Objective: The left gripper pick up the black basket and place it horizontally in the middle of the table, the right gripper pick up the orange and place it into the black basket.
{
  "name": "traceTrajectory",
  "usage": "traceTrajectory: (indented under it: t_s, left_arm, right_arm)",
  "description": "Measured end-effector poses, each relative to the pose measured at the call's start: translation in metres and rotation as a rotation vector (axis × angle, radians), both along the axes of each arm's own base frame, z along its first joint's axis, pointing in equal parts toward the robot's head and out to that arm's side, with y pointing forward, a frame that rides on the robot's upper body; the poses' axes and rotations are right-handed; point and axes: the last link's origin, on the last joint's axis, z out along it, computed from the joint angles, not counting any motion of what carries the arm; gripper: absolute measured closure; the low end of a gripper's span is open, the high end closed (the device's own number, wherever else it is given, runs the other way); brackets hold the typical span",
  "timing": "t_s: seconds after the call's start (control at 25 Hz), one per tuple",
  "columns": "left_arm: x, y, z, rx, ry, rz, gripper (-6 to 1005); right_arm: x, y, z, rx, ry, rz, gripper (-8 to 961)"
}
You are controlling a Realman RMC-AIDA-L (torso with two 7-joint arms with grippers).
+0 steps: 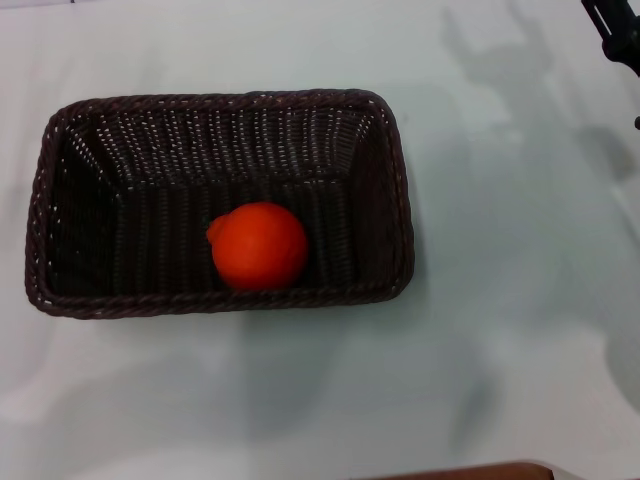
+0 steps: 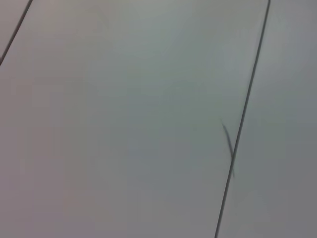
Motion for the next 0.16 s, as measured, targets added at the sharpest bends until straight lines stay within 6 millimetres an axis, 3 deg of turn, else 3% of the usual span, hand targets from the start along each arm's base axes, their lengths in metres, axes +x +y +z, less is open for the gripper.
traceTrajectory:
  t_s: [0.16]
  left_arm:
    - [-0.0013, -0.0009, -0.0013, 0.010, 0.057, 0.016, 94]
  right_arm:
    - [0.0013, -0.0009, -0.0033, -0.014, 0.009, -0.014, 25]
